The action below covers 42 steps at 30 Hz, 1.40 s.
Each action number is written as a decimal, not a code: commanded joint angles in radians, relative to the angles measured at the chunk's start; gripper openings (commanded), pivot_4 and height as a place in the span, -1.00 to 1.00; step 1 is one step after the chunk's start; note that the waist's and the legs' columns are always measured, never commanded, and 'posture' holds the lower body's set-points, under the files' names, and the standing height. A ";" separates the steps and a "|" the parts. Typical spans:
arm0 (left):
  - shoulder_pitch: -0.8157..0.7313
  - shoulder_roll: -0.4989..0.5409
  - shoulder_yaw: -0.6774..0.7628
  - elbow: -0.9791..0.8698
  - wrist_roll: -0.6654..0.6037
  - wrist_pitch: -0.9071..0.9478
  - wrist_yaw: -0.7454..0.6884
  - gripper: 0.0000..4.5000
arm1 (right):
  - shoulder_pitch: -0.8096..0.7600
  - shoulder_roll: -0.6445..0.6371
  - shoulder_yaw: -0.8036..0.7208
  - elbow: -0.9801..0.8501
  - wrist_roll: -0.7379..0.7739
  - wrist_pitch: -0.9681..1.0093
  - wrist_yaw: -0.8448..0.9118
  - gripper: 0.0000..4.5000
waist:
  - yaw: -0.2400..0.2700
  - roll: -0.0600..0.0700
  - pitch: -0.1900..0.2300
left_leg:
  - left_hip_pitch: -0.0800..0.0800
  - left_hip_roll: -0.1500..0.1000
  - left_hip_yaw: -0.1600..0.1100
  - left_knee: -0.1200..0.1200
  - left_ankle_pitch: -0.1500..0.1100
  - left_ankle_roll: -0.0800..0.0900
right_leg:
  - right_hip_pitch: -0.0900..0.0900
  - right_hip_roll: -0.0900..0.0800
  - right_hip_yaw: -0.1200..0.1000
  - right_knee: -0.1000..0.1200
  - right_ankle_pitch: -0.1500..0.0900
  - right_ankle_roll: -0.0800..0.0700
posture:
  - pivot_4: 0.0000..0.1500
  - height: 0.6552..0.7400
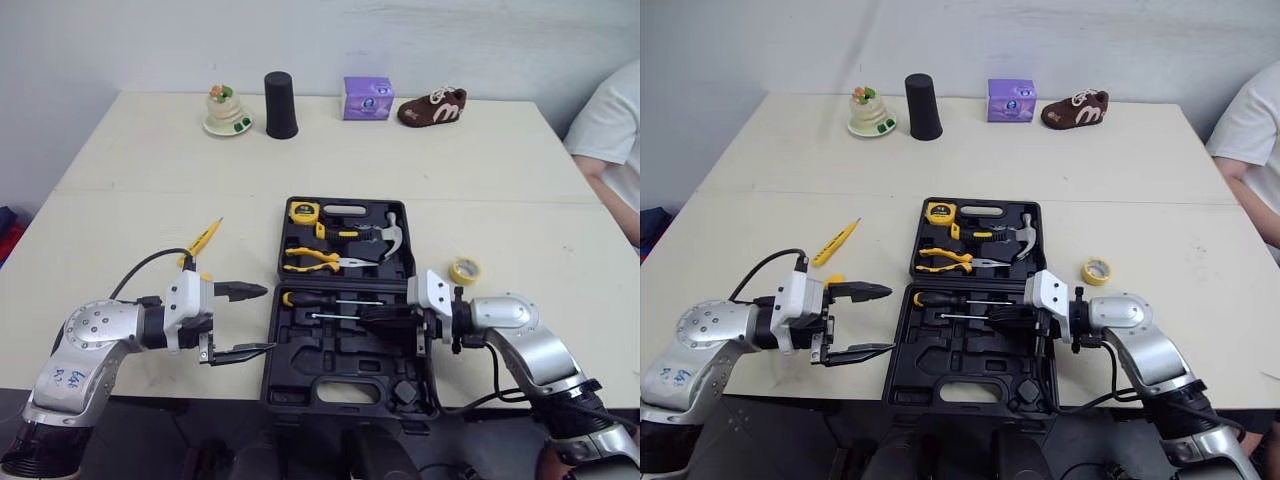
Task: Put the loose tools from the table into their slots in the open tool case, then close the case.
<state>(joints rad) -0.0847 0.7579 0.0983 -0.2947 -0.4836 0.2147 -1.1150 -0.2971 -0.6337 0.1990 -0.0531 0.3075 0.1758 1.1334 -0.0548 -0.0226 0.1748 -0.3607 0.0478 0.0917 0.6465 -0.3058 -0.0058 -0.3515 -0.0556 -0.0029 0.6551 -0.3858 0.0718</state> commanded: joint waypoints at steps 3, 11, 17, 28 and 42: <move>0.017 -0.003 0.010 -0.006 0.000 -0.022 0.001 1.00 | 0.041 -0.007 0.059 0.065 -0.085 0.043 -0.030 -0.98 | 0.000 0.000 0.000 | 0.002 0.000 0.000 -0.001 0.000 0.000 | 0.003 0.000 0.000 0.000 0.000 0.000 | 1.00 0.86; 0.025 -0.016 0.028 -0.013 -0.016 -0.022 0.019 1.00 | 0.012 -0.006 0.053 -0.090 -0.035 0.140 -0.052 -0.98 | -0.002 -0.004 -0.003 | 0.008 0.001 -0.001 -0.002 -0.001 -0.001 | 0.009 0.000 0.000 -0.002 -0.001 -0.002 | 1.00 0.86; -0.007 -0.052 0.106 0.017 -0.032 -0.049 0.077 1.00 | 0.164 -0.058 -0.159 -0.272 0.158 0.045 0.038 -0.98 | 0.016 0.002 0.000 | -0.011 0.000 -0.002 -0.001 -0.001 -0.001 | -0.009 -0.001 -0.003 -0.001 -0.001 -0.002 | 1.00 0.86; 0.034 0.122 0.421 0.489 0.056 -0.238 0.086 1.00 | 0.473 -0.197 -0.831 -0.207 0.207 0.068 -0.093 0.26 | 0.026 0.003 0.004 | -0.012 0.000 -0.002 -0.001 -0.002 0.001 | -0.010 -0.001 -0.004 -0.003 -0.001 -0.001 | 1.00 0.86; 0.199 0.141 0.717 0.801 0.098 -0.264 0.410 1.00 | 0.623 -0.252 -1.127 0.594 -0.016 -0.507 -0.273 0.99 | 0.009 0.002 0.005 | -0.007 -0.001 0.004 -0.006 -0.002 0.002 | -0.009 -0.004 -0.003 -0.005 0.000 0.000 | 1.00 0.86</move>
<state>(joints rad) 0.1050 0.8743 0.7639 0.4985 -0.3881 -0.0349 -0.7319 0.3117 -0.8668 -0.8851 0.5171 0.2921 -0.2874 0.8773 -0.0455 -0.0206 0.1801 -0.3676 0.0467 0.0953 0.6406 -0.3080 -0.0037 -0.3597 -0.0594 -0.0061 0.6501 -0.3860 0.0721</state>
